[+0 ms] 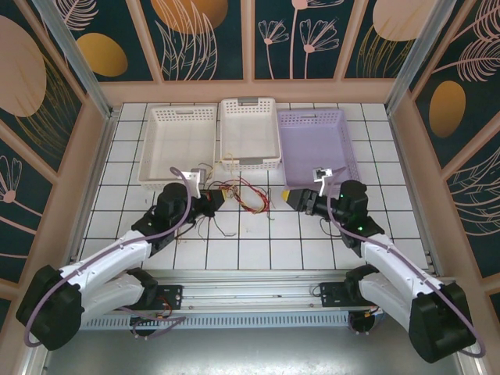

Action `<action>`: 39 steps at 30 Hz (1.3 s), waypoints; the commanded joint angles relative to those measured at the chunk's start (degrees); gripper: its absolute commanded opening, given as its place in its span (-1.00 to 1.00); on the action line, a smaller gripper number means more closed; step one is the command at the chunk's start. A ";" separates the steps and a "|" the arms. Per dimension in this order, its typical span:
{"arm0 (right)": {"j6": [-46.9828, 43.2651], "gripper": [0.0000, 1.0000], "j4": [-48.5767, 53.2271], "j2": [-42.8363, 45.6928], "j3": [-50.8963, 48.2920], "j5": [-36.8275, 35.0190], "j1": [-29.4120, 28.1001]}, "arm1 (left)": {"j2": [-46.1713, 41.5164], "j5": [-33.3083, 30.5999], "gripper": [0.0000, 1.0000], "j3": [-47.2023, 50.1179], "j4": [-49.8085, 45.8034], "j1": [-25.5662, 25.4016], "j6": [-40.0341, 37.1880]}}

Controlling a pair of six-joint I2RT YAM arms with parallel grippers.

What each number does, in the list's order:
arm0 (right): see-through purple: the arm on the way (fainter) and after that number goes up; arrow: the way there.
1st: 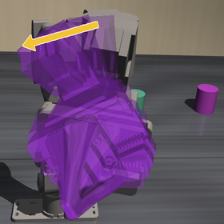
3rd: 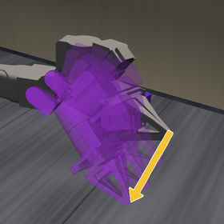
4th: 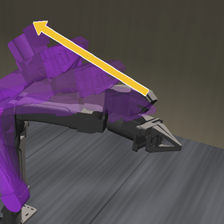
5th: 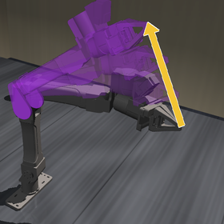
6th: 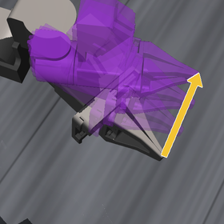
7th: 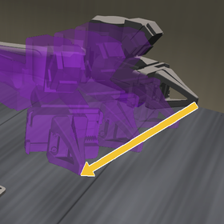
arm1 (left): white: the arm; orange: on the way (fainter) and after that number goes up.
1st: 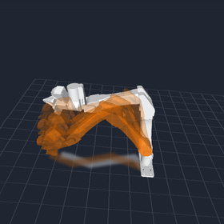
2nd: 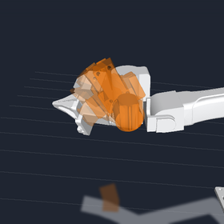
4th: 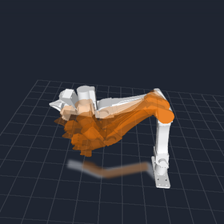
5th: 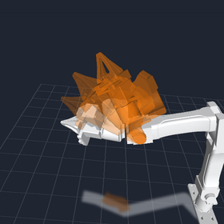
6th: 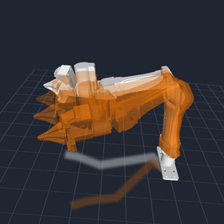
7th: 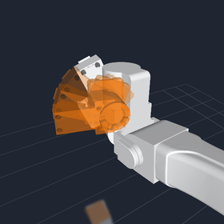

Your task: Untangle the cables

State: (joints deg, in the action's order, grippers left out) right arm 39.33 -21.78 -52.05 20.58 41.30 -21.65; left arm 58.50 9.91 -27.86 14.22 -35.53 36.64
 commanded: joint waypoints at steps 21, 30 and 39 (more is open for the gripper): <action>-19.36 -0.28 2.80 -22.74 14.78 -12.86 -13.66 | 5.13 3.45 -1.00 -7.08 -12.33 -0.48 -9.57; -20.92 -0.22 -0.24 -29.15 14.31 -11.32 -15.35 | 4.78 4.35 -1.00 -7.00 -11.94 -0.51 -9.44; -19.55 -0.71 -2.81 -30.26 13.45 -9.91 -15.39 | 4.08 3.69 -1.00 -6.89 -11.67 -0.53 -9.57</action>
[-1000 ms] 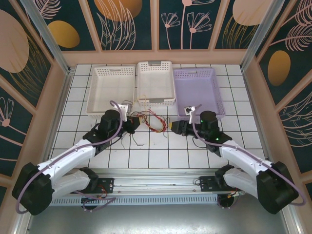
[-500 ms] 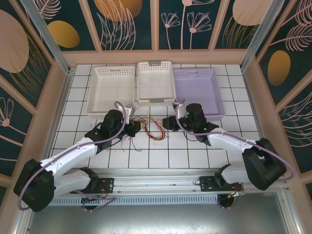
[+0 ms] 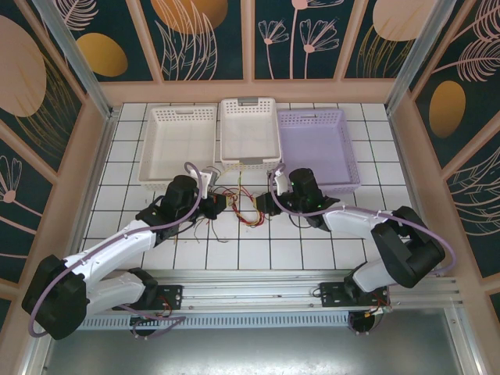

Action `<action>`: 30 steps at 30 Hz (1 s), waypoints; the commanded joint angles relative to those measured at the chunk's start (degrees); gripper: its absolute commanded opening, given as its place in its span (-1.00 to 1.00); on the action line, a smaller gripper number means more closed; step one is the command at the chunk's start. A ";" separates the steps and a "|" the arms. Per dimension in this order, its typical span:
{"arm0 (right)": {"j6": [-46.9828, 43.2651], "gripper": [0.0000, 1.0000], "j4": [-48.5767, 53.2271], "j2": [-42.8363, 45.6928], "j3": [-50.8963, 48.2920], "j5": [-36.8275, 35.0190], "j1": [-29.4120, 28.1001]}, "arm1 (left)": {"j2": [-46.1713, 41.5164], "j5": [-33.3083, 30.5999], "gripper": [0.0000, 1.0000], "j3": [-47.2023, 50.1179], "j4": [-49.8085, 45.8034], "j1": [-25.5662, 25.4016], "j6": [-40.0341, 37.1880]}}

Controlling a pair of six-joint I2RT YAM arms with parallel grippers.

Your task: Untangle the cables

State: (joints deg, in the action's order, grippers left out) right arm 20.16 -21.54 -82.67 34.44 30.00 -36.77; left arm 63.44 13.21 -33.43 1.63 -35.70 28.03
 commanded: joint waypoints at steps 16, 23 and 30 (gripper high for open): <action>4.02 -1.00 -1.62 15.88 -2.72 -4.69 1.00 | 1.35 -2.50 -0.07 -1.82 0.90 -0.36 0.09; 8.58 -1.00 -2.92 21.47 -1.71 -3.28 2.84 | -2.32 1.96 0.21 0.72 4.60 -0.41 3.67; 10.31 -1.00 -0.96 21.47 2.34 -4.65 3.19 | -7.03 10.75 0.30 5.98 16.30 -0.96 8.76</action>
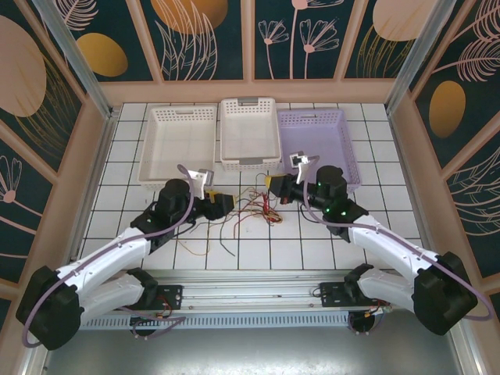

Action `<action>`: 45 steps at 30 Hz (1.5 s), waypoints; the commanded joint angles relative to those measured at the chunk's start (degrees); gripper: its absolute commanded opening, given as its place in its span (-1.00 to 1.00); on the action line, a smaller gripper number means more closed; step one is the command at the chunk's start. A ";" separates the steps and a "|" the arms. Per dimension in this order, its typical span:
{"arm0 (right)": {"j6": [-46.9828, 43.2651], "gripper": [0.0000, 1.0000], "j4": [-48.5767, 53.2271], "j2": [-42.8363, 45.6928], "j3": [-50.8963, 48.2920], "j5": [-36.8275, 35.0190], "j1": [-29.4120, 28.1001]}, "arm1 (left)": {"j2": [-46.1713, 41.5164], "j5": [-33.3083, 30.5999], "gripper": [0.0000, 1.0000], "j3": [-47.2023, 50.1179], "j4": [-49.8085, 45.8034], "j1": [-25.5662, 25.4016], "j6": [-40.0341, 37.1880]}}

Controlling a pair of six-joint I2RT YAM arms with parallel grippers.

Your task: Untangle the cables

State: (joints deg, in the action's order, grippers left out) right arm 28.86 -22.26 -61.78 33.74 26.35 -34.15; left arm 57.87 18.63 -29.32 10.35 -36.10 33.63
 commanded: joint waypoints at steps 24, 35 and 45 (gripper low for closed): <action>6.56 -1.00 7.99 -1.77 15.10 0.49 -3.76 | 14.63 -3.03 0.54 -6.56 13.10 -17.00 -3.20; 6.65 -1.00 10.72 -0.87 16.18 -0.85 -6.14 | 15.75 -15.62 0.46 -9.40 8.72 -17.06 -2.77; 6.08 -1.00 13.90 0.30 17.23 -3.52 -6.28 | 16.76 -16.07 -0.82 -9.44 7.59 -17.08 -2.19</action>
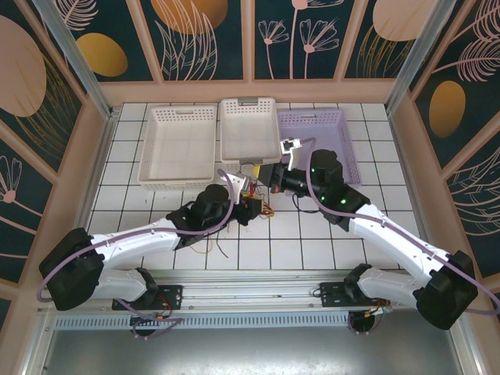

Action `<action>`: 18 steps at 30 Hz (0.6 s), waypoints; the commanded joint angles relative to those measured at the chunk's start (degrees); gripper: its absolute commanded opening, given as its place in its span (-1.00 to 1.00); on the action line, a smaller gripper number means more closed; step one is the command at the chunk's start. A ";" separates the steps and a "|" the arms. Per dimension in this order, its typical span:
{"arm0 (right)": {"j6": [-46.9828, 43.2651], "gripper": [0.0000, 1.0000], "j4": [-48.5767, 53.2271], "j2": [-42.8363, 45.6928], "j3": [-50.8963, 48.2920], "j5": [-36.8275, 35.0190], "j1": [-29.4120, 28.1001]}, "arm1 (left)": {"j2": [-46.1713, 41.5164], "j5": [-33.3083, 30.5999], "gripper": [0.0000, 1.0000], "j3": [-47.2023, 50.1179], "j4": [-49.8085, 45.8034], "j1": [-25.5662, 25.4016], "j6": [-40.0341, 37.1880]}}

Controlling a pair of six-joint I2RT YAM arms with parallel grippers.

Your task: Untangle the cables

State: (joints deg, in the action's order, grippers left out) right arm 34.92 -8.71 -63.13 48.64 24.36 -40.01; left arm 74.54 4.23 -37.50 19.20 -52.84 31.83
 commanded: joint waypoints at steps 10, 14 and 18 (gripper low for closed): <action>-1.96 -0.81 6.59 6.24 0.65 -5.67 1.51 | -9.48 -7.98 -1.00 2.18 2.27 -0.27 10.29; -1.92 -0.09 6.42 11.68 -2.92 -4.78 4.66 | -13.70 -9.08 -1.00 3.74 4.26 -0.33 14.45; -1.14 0.15 4.89 14.64 -7.35 1.23 8.27 | -16.75 -11.52 -1.00 4.86 5.36 -0.30 19.10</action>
State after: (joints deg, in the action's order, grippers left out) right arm 33.50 -2.92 -49.65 44.36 21.12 -33.23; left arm 59.70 -4.29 -33.67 20.86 -52.84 45.54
